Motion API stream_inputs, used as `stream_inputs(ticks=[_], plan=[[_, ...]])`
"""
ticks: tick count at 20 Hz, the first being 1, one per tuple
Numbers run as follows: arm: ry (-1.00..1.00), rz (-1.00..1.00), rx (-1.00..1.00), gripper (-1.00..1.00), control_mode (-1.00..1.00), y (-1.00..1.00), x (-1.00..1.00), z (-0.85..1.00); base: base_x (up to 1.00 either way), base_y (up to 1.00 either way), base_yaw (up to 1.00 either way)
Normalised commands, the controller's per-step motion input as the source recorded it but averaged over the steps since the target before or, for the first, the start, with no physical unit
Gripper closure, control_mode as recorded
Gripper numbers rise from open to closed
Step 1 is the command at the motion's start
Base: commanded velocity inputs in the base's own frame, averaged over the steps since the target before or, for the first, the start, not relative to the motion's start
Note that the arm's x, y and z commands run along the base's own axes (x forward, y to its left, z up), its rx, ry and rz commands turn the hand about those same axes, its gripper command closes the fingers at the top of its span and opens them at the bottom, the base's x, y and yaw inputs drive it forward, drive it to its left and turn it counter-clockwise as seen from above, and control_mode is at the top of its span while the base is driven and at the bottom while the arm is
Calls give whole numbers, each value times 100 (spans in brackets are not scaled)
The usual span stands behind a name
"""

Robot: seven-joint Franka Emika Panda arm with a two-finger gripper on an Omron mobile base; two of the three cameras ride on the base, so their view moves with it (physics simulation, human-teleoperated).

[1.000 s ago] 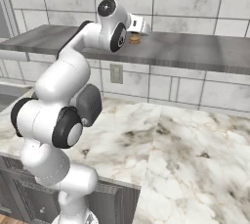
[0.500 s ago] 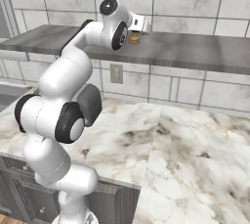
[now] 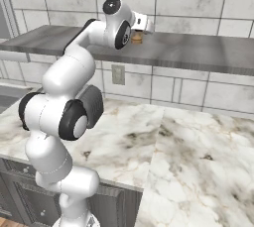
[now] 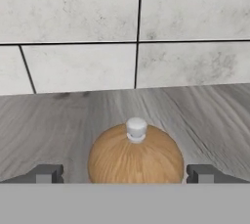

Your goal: Take 2 condiments from the cabinet and move them on the counter near the stove.Make sure the condiments are lined up with each other, next to each other.

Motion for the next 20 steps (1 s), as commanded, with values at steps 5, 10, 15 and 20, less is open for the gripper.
stream_inputs(ticks=[5,10,15,20], plan=[[0,0,0,-100,-100,-1,2,0,0,0,0],[0,0,0,100,-100,0,0,0,0,0,0],[0,0,0,100,-100,0,0,0,0,0,0],[0,0,0,100,-100,0,0,0,0,0,0]])
